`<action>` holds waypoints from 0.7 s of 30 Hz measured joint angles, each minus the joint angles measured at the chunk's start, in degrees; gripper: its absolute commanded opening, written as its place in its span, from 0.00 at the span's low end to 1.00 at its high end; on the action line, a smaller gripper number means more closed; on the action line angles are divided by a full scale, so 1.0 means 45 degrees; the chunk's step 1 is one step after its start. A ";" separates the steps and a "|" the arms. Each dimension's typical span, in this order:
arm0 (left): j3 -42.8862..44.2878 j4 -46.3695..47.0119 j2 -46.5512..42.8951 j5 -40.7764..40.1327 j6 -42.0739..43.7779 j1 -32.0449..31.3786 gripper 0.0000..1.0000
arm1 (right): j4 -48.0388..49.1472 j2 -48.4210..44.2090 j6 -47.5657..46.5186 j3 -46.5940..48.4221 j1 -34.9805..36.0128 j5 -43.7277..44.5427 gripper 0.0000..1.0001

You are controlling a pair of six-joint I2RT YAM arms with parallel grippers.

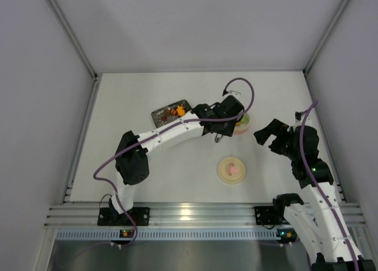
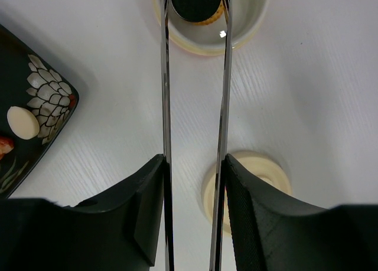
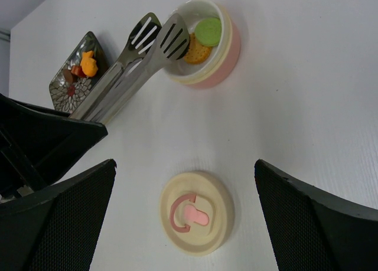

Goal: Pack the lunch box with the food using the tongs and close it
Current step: Place the fake food in the packing box.

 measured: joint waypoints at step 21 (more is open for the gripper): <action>-0.1263 0.0034 -0.1914 -0.0840 0.0073 -0.0248 0.48 | 0.0019 0.0000 0.0010 -0.0005 0.0000 -0.0010 1.00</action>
